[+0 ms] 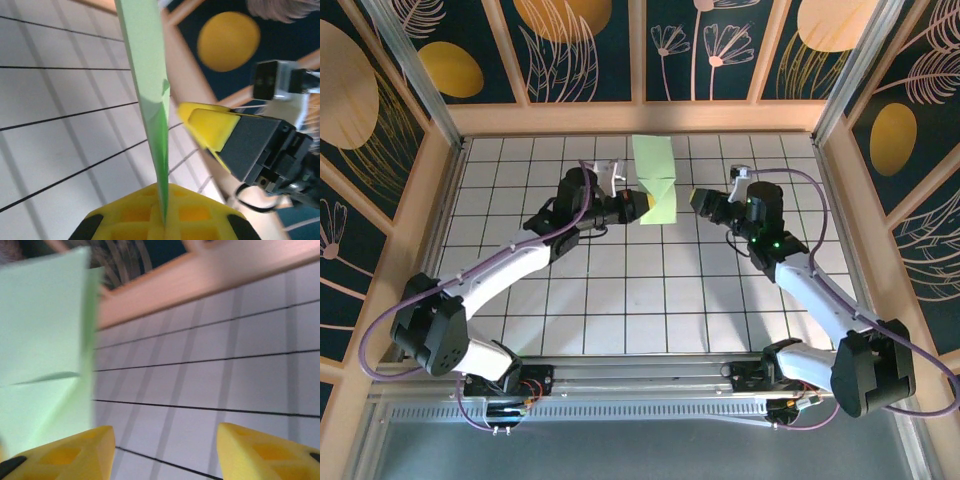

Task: Fold a paper plane with a square sheet of paper (fold left side to right side)
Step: Turn over the paper at the center of the table.

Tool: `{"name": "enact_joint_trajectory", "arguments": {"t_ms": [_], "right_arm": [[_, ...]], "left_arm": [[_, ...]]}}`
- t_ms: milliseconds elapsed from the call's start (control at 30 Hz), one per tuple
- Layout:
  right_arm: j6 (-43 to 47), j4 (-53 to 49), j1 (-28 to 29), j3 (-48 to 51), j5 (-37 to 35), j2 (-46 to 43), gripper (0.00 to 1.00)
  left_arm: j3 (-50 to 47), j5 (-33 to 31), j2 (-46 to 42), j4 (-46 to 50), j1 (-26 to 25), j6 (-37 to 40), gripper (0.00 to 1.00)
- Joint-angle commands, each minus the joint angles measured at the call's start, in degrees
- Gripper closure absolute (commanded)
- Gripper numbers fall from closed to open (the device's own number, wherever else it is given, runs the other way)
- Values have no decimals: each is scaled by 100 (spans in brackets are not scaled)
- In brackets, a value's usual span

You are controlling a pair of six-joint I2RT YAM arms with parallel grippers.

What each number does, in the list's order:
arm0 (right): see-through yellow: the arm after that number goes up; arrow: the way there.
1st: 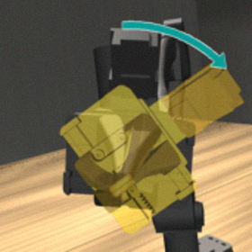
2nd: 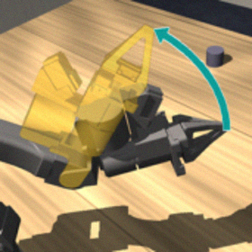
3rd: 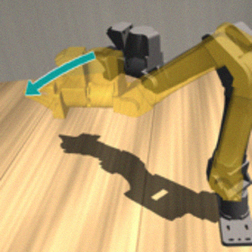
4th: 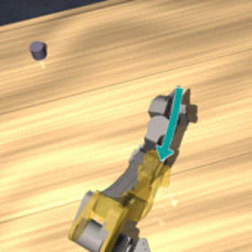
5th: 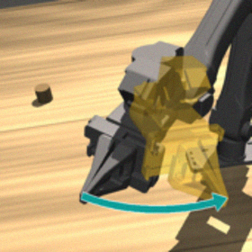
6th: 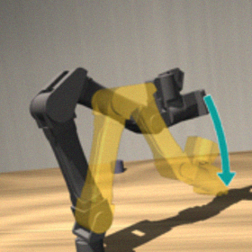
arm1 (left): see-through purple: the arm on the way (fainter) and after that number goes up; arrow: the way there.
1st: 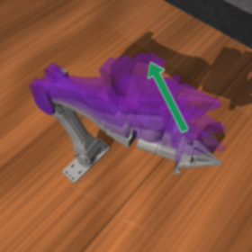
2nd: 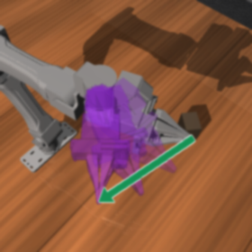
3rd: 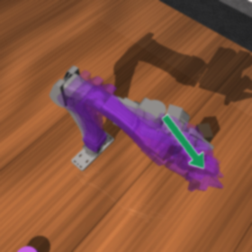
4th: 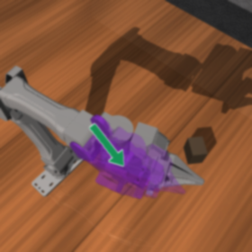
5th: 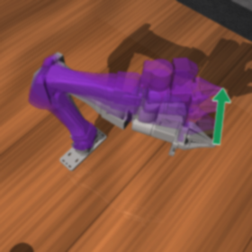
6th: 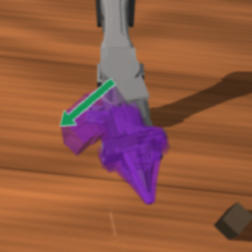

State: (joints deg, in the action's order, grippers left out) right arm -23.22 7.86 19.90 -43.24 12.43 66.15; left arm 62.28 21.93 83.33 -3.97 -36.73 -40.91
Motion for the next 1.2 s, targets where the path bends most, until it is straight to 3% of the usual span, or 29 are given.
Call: {"name": "enact_joint_trajectory", "arguments": {"t_ms": [0,133,300,500,733,800,900,1167], "right_arm": [[903,-1238,-58,-202,-1734,-109,39],[1080,-1471,-134,-162,-2350,-85,32],[1099,-1517,-232,-123,-2578,-58,26],[998,-1415,-308,-45,-2432,-24,25],[942,-1369,-364,34,-2241,-22,24],[923,-1363,-378,57,-2190,-14,24],[899,-1363,-391,68,-2131,-10,24],[881,-1445,-478,97,-1884,-5,24]], "left_arm": [[528,-1481,-19,3061,-200,1203,100],[1297,-3108,376,4551,-675,1198,100],[2321,-5166,1250,6328,-1501,427,100],[3178,-6298,2708,7778,-2170,-757,100],[3229,-6013,3569,7626,-2312,-1313,100],[3220,-5641,3728,7310,-2312,-1203,100],[3205,-5029,3910,6874,-2312,-1036,91],[3068,-3798,3930,5758,-2202,-731,80]]}}
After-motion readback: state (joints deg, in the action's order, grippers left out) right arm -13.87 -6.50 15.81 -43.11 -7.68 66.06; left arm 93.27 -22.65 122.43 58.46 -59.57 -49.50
